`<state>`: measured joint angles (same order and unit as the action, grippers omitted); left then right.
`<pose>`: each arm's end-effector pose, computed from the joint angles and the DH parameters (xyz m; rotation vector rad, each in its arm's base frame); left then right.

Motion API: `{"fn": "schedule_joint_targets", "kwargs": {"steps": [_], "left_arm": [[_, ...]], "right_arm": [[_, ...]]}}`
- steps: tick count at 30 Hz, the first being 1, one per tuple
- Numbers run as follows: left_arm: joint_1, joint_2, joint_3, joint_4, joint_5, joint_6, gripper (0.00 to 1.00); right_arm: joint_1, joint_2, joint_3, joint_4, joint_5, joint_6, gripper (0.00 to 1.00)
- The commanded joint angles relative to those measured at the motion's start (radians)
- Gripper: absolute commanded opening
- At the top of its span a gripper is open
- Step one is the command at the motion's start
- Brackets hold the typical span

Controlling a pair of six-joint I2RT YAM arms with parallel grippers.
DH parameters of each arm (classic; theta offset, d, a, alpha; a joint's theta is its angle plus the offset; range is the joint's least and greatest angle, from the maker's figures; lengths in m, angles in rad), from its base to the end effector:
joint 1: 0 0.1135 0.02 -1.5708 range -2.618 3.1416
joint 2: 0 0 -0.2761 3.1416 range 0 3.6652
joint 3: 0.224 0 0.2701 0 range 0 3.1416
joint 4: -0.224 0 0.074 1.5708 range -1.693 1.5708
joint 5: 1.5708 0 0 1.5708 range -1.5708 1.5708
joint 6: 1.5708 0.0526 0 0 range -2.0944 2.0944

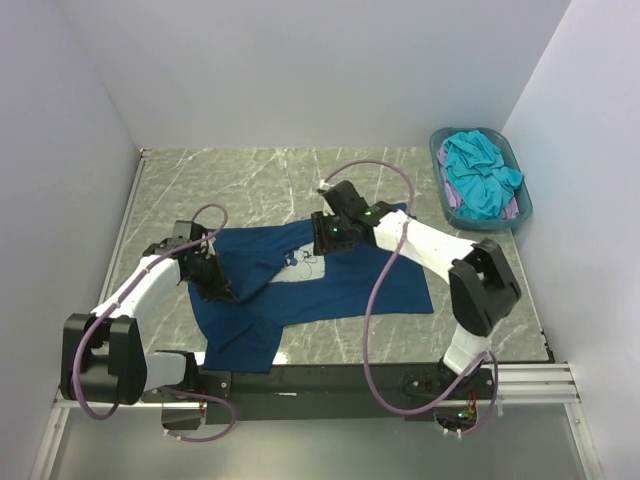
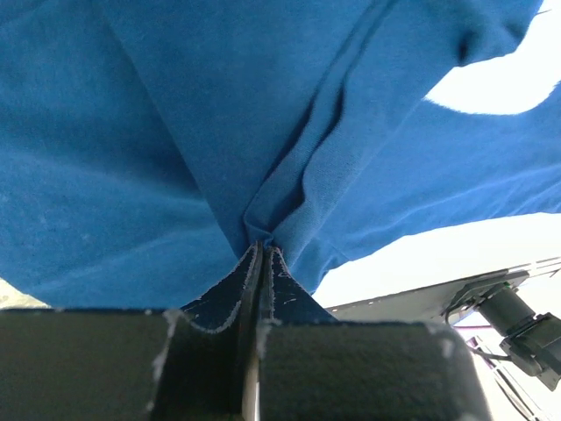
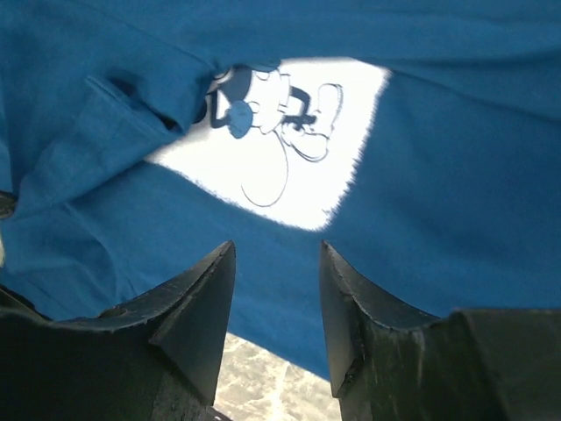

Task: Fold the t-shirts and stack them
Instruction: Fold the tshirt

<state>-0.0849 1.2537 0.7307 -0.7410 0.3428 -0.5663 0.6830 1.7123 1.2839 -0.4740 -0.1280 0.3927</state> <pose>0.2270 -0.0371 0.1785 -0.6154 2.8326 -0.6185 0.3073 0.2587 0.2330 -0.4277 2.5313 0.5978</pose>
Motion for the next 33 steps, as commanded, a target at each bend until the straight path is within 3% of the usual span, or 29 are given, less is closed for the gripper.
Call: {"fn": "schedule_joint_targets", "kwargs": {"steps": [1,13,20,23,33], "left_arm": [[-0.004,-0.02,-0.031,-0.001,0.018,-0.012,0.05],[-0.007,-0.002,-0.04,-0.001,0.021,-0.001,0.14],[-0.009,-0.042,-0.03,-0.014,0.004,-0.007,0.57],[-0.009,-0.069,-0.007,-0.021,-0.024,-0.018,0.67],[-0.007,-0.151,0.009,0.055,-0.224,-0.138,0.76]], "right_arm": [[0.035,0.053,0.099,-0.021,-0.042,-0.089,0.5],[0.173,0.32,0.419,-0.084,-0.107,-0.282,0.49],[0.204,0.42,0.515,-0.071,-0.107,-0.311,0.49],[0.207,0.457,0.554,-0.071,-0.099,-0.314,0.49],[0.216,0.569,0.678,-0.112,-0.151,-0.37,0.47]]}}
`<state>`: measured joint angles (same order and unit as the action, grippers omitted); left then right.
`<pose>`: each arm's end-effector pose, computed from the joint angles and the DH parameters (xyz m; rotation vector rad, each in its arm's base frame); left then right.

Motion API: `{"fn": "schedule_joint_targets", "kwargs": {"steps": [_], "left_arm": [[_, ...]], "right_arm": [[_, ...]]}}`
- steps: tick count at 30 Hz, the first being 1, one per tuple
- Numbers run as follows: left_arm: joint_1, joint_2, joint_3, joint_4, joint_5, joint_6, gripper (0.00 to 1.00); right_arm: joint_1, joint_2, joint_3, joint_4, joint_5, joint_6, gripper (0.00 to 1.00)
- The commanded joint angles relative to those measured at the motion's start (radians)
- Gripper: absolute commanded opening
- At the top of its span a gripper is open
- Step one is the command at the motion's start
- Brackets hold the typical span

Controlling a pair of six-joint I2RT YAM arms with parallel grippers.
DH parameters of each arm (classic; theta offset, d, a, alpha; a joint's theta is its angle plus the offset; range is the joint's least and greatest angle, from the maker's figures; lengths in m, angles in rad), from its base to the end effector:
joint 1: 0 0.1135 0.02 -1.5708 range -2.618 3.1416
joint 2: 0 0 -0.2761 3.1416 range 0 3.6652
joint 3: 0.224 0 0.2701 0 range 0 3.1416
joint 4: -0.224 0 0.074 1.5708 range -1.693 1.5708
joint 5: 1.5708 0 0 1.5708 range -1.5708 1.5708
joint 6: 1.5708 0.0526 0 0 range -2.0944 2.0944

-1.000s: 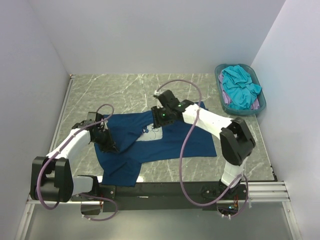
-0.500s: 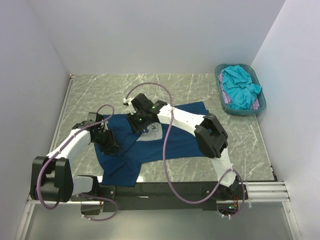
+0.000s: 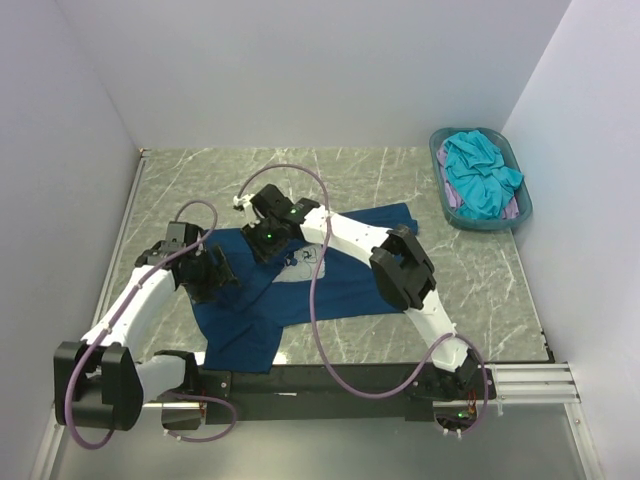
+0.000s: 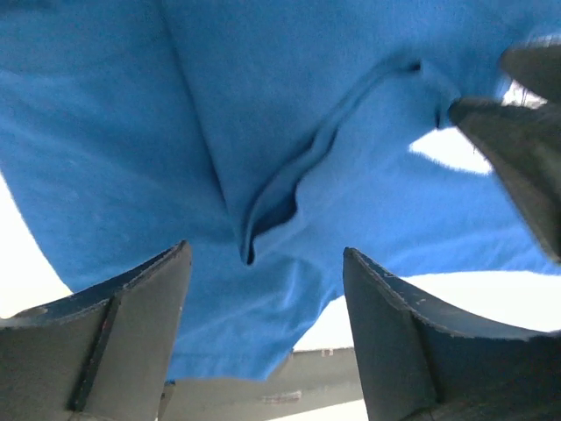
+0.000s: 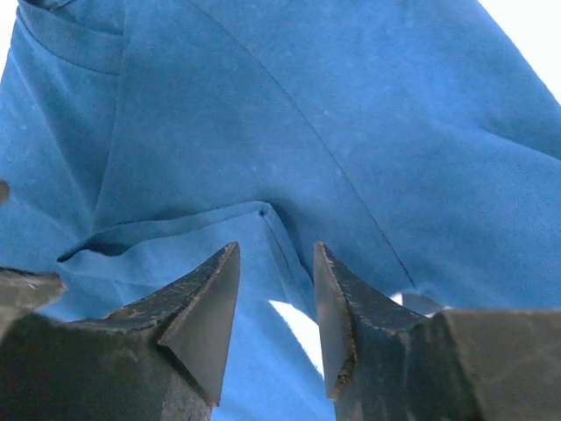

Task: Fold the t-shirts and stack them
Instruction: Fold the tshirt

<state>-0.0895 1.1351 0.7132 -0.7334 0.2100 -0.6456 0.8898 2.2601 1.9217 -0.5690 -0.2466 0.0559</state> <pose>0.2171 -0.0305 0.1959 -0.7058 2.6985 -0.4855 0.3306 0.4283 0.1972 -1.1433 2.3099 0.6880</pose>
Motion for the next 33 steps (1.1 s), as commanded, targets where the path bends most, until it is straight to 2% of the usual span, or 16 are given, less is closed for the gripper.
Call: {"fn": "schedule_joint_targets", "kwargs": {"steps": [1,4,9,14,18,19,26,33], "left_arm": [[-0.003,-0.035,0.023,0.057,-0.112,-0.065,0.77],[-0.001,-0.052,0.009,0.098,-0.207,-0.081,0.85],[0.0,-0.051,0.031,0.143,-0.316,-0.043,0.91],[0.004,-0.026,0.035,0.175,-0.357,-0.014,0.88],[0.01,-0.015,0.031,0.18,-0.351,-0.022,0.84],[0.01,-0.012,0.031,0.18,-0.354,-0.022,0.83],[0.023,0.005,0.026,0.187,-0.327,-0.014,0.82],[0.036,0.014,0.028,0.189,-0.314,-0.014,0.81]], "right_arm": [[0.011,0.024,0.04,-0.017,-0.039,-0.034,0.46],[0.015,0.039,0.054,-0.025,-0.037,-0.041,0.46],[0.014,0.072,0.077,-0.034,-0.04,-0.047,0.43],[0.018,0.07,0.077,-0.028,-0.072,-0.047,0.28],[0.023,0.044,0.053,-0.023,-0.079,-0.047,0.06],[0.024,0.027,0.045,-0.023,-0.077,-0.047,0.04],[0.032,-0.095,-0.133,0.018,-0.075,-0.103,0.01],[0.041,-0.171,-0.242,0.032,-0.053,-0.117,0.05]]}}
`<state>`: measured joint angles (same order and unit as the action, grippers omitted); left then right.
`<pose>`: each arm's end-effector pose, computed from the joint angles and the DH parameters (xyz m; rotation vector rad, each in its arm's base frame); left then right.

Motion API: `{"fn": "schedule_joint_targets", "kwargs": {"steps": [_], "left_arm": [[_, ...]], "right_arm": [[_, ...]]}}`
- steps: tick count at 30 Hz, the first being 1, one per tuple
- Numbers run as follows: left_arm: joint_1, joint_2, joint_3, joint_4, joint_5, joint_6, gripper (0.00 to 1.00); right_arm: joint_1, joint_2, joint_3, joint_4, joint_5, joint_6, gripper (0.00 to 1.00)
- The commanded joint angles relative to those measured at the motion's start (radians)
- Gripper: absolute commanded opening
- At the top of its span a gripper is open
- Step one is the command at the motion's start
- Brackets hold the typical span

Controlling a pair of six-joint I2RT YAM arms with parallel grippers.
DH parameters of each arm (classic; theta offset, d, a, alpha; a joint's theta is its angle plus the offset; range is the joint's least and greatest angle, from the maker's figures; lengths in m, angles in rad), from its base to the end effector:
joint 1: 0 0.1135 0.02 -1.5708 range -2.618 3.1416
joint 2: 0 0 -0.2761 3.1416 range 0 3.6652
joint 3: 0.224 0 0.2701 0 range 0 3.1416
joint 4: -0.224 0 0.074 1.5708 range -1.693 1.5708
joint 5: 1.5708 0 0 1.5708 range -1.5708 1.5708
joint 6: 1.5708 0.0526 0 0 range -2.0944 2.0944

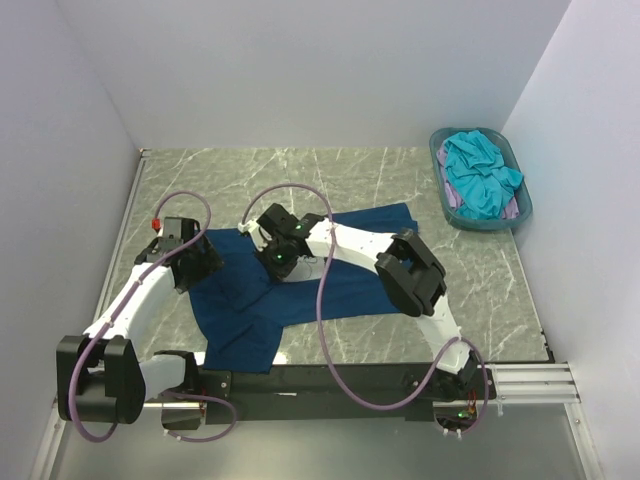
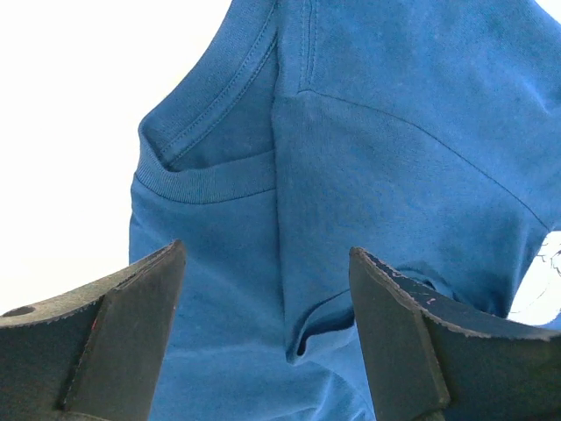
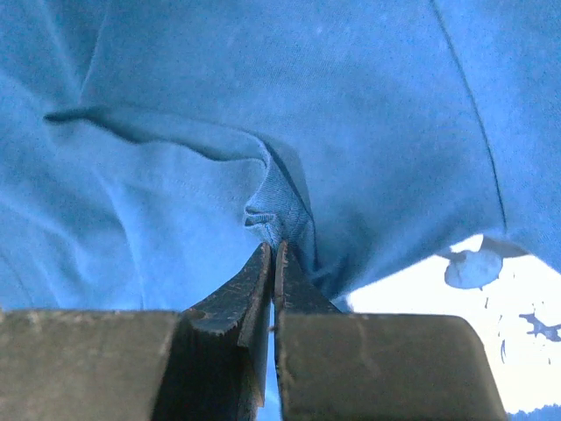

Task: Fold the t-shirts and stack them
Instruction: Fold the tshirt

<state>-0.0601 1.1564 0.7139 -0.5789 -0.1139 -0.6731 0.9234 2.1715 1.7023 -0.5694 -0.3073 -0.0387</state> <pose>0.2384 -0.0084 0.2000 -0.8200 2.4533 -0.1236 0.2895 0.4093 0.1687 -1.3536 2.3465 0.6946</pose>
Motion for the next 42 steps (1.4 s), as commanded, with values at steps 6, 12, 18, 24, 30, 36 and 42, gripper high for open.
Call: {"fn": "schedule_joint_targets", "kwargs": {"steps": [6,12,18,24,30,36,42], "left_arm": [[0.008,-0.004,0.027,0.037,0.017,0.017,0.8],[0.009,0.008,0.025,0.037,0.025,0.018,0.8],[0.008,0.008,0.025,0.042,0.031,0.021,0.8],[0.009,0.009,0.021,0.059,0.068,0.033,0.8],[0.009,0.014,0.013,0.082,0.121,0.049,0.8],[0.008,0.037,0.007,0.105,0.195,0.043,0.81],[0.032,0.138,0.102,0.091,0.177,-0.003,0.79]], "right_arm": [[0.008,-0.121,-0.092,0.045,0.042,-0.035,0.05],[0.008,-0.131,-0.125,0.019,0.034,-0.059,0.12],[0.006,-0.165,-0.162,0.006,0.05,-0.067,0.23],[0.006,-0.211,-0.182,-0.009,0.046,-0.069,0.37],[0.005,-0.234,-0.217,-0.037,0.073,-0.069,0.37],[-0.026,-0.315,-0.259,0.0,0.128,-0.003,0.4],[-0.219,-0.395,-0.293,0.058,0.207,0.172,0.44]]}}
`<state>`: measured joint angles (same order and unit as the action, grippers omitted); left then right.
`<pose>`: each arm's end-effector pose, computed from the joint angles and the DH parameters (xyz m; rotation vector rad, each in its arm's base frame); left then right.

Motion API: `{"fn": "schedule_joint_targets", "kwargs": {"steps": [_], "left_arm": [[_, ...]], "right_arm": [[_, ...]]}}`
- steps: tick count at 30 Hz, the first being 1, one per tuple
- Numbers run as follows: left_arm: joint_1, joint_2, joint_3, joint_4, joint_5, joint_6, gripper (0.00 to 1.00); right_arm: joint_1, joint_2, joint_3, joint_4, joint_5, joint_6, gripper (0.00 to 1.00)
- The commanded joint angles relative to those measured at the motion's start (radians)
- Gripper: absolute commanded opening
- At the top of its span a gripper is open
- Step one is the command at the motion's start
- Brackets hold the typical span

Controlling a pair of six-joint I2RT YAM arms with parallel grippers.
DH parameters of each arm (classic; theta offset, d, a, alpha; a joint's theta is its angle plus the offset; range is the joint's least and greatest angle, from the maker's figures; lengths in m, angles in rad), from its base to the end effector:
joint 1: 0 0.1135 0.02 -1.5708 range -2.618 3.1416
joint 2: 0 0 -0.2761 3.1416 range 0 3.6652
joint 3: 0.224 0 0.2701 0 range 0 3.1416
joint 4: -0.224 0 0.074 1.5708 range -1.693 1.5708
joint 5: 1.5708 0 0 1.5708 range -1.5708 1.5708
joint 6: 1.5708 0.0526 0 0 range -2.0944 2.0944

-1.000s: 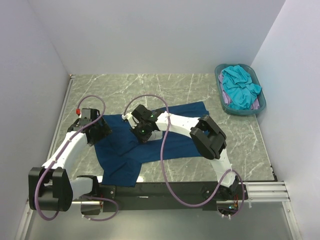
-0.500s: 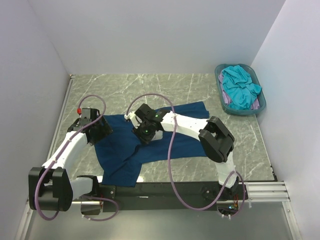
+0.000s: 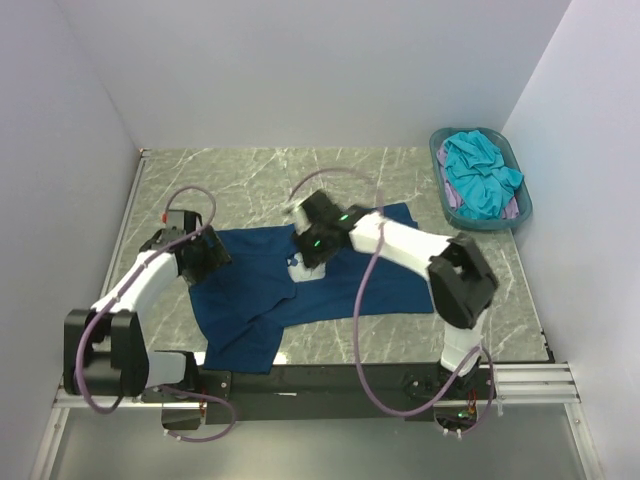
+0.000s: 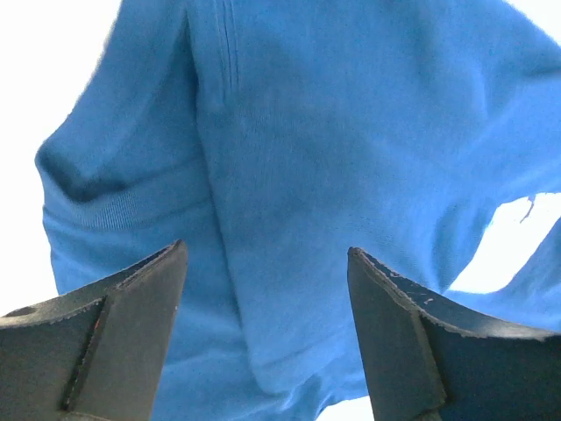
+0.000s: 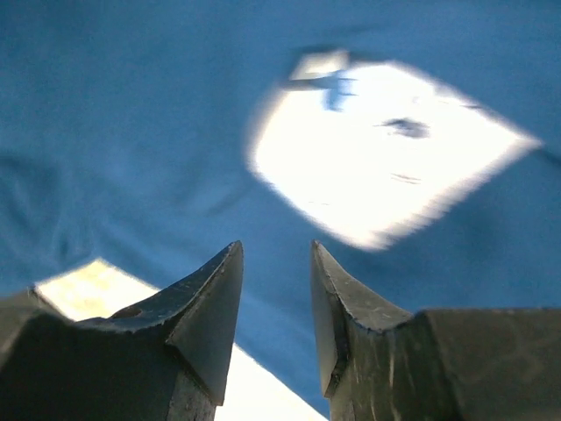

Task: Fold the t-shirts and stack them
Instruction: Fold the tshirt

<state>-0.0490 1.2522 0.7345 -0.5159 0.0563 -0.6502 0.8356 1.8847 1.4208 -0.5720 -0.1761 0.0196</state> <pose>0.2563 -0.0155 0.1888 -0.7615 2.5255 -0.3185 0.2827 0.3264 0.2037 -1.1225 2.4336 0.5197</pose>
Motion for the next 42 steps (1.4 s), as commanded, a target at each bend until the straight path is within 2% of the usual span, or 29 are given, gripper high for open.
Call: {"fn": "schedule_joint_targets", "kwargs": {"steps": [1,8,10,11,12,15,22,26,31,36,42], "left_arm": [[0.034,0.056,0.098,0.027,-0.013,-0.031,0.79],[0.153,0.248,0.297,0.04,-0.039,-0.06,0.74],[0.161,0.328,0.341,0.036,-0.029,-0.058,0.69],[0.161,0.351,0.379,0.036,-0.017,-0.054,0.65],[0.161,0.39,0.394,0.04,-0.006,-0.051,0.58],[0.161,0.464,0.451,0.034,0.013,-0.034,0.48],[0.163,0.541,0.51,0.011,-0.021,0.004,0.47],[0.161,0.54,0.497,0.007,-0.044,0.018,0.48],[0.156,0.472,0.465,-0.01,-0.053,0.049,0.54],[0.11,0.345,0.375,-0.013,-0.142,0.084,0.63],[0.084,0.259,0.298,0.002,-0.208,0.1,0.68]], "right_arm": [[-0.169,-0.119,-0.025,0.069,0.108,0.167,0.44],[-0.493,-0.151,-0.04,0.103,0.136,0.342,0.47],[-0.574,-0.119,-0.022,0.116,0.116,0.388,0.47],[-0.595,-0.105,-0.014,0.119,0.1,0.398,0.46],[-0.615,-0.073,0.006,0.123,0.096,0.407,0.46],[-0.658,-0.001,0.059,0.13,0.07,0.389,0.43],[-0.658,0.109,0.141,0.121,-0.025,0.353,0.38],[-0.629,0.14,0.168,0.109,0.018,0.35,0.38],[-0.584,0.22,0.263,0.046,0.067,0.33,0.39],[-0.538,0.287,0.358,-0.043,0.138,0.309,0.39],[-0.484,0.292,0.366,-0.126,0.2,0.304,0.39]]}}
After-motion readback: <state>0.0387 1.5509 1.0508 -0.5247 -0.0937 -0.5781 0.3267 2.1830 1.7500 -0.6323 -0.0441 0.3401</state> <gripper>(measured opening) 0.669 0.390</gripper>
